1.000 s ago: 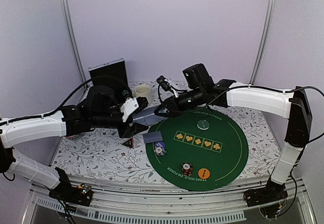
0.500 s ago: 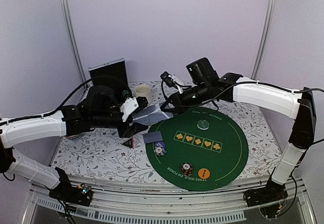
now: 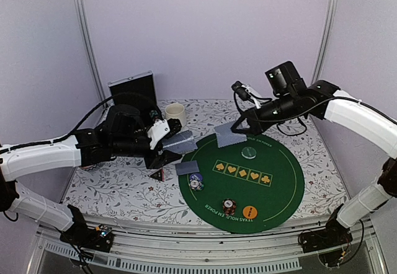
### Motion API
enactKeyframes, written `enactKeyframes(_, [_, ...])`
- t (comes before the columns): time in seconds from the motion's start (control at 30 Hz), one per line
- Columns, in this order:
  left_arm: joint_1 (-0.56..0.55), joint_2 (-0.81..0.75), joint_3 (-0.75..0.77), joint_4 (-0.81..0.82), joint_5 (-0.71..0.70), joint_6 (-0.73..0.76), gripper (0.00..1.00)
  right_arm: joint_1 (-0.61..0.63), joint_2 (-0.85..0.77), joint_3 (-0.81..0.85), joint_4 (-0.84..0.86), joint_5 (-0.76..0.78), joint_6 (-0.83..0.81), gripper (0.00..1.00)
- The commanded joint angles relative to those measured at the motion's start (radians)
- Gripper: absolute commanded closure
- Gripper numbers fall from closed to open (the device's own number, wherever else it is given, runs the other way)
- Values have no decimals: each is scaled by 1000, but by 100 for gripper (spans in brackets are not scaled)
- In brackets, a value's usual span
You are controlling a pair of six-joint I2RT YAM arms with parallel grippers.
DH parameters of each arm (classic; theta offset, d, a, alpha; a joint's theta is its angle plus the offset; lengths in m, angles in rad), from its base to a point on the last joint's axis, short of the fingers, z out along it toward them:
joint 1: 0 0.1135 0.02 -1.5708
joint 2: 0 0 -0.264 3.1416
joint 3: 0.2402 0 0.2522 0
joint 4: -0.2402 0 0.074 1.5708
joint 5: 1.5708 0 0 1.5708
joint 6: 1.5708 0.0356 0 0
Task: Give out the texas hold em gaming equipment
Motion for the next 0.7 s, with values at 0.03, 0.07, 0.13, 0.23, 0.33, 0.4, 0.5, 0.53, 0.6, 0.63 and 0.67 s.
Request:
enactKeyframes(0.03, [5, -10, 4, 20, 16, 10, 46, -56, -129, -217, -273, 74, 87, 98])
enactKeyframes(0.07, [5, -9, 4, 20, 18, 10, 46, -56, -136, -258, -291, 68, 105, 98])
enactKeyframes(0.13, [5, -9, 6, 18, 23, 9, 46, -57, -141, -334, -329, 43, 163, 98])
enactKeyframes(0.23, [4, -10, 6, 18, 26, 10, 46, -58, -146, -416, -359, 48, 222, 98])
enactKeyframes(0.33, [5, -12, 6, 16, 35, 8, 46, -59, -121, -478, -375, 51, 250, 98])
enactKeyframes(0.4, [4, -10, 6, 17, 38, 8, 45, -58, -91, -511, -359, 31, 249, 98])
enactKeyframes(0.5, [5, -12, 6, 15, 37, 9, 45, -62, -48, -532, -335, 67, 240, 97])
enactKeyframes(0.53, [5, -12, 6, 15, 38, 9, 45, -62, -30, -532, -324, 76, 237, 97])
enactKeyframes(0.6, [4, -9, 8, 16, 41, 8, 45, -63, 12, -526, -311, 78, 210, 97])
enactKeyframes(0.63, [4, -9, 9, 16, 41, 8, 45, -64, 32, -519, -316, 94, 199, 97])
enactKeyframes(0.67, [5, -9, 8, 13, 42, 8, 46, -65, 46, -513, -321, 116, 190, 96])
